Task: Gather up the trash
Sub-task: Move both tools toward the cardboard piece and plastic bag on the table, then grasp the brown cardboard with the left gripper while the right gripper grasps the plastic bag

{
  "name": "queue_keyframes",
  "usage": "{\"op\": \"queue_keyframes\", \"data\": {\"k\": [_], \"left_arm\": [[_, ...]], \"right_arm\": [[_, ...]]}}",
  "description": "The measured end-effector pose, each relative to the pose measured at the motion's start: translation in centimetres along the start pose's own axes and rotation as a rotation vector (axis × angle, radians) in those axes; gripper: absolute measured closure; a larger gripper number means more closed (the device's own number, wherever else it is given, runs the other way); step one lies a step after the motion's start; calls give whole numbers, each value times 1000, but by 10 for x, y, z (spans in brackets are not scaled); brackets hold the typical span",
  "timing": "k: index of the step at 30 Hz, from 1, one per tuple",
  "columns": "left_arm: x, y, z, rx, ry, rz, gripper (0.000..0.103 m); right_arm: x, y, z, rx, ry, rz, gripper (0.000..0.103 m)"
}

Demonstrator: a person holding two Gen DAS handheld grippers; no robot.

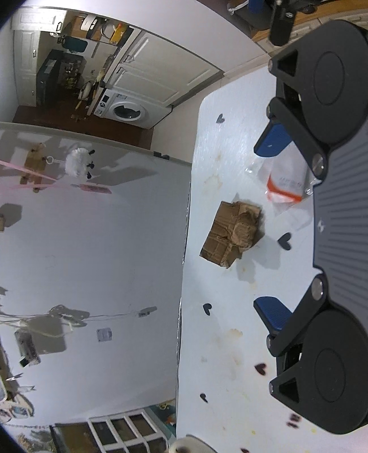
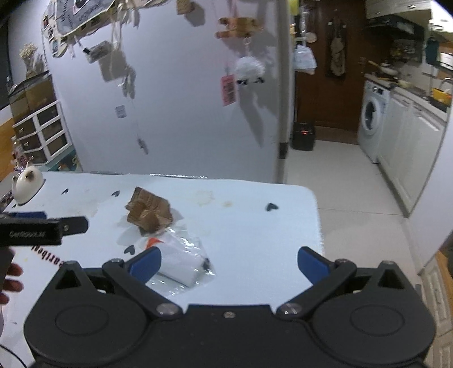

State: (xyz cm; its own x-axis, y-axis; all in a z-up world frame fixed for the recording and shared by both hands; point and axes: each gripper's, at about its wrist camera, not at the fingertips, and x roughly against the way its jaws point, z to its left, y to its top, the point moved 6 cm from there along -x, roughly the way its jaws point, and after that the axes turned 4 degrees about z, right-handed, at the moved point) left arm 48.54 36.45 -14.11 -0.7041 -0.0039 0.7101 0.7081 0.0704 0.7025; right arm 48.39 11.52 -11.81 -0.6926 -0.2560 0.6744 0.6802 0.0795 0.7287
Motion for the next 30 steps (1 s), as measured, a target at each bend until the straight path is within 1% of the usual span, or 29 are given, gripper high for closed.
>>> {"op": "queue_keyframes", "data": {"k": [4, 7, 10, 13, 18, 22, 24, 25, 27, 29, 30], "left_arm": [[-34, 10, 13, 18, -42, 3, 0], [-61, 14, 18, 18, -87, 12, 0], [-87, 16, 17, -24, -133, 10, 0], [-112, 17, 14, -94, -163, 19, 6], [-150, 16, 11, -161, -169, 54, 14], [-170, 11, 10, -202, -136, 85, 16], [-176, 9, 10, -218, -137, 91, 20], [-179, 8, 9, -221, -143, 96, 25], [-184, 6, 9, -222, -149, 100, 30], [-187, 6, 9, -218, -149, 102, 41], [-188, 6, 10, -212, -146, 102, 44]], "right_arm": [[-34, 4, 9, 15, 38, 34, 0], [-57, 5, 13, 15, 53, 68, 0], [-78, 3, 16, 20, 75, 99, 0], [-96, 1, 20, 35, 98, 128, 0], [-124, -7, 29, 69, 170, 187, 0], [-150, -14, 38, 144, 217, 230, 0], [-163, -14, 40, 167, 240, 246, 0], [-169, -14, 43, 184, 256, 254, 0], [-181, -12, 49, 233, 291, 267, 0], [-192, -9, 54, 283, 314, 272, 0], [-197, -8, 57, 304, 323, 278, 0]]}}
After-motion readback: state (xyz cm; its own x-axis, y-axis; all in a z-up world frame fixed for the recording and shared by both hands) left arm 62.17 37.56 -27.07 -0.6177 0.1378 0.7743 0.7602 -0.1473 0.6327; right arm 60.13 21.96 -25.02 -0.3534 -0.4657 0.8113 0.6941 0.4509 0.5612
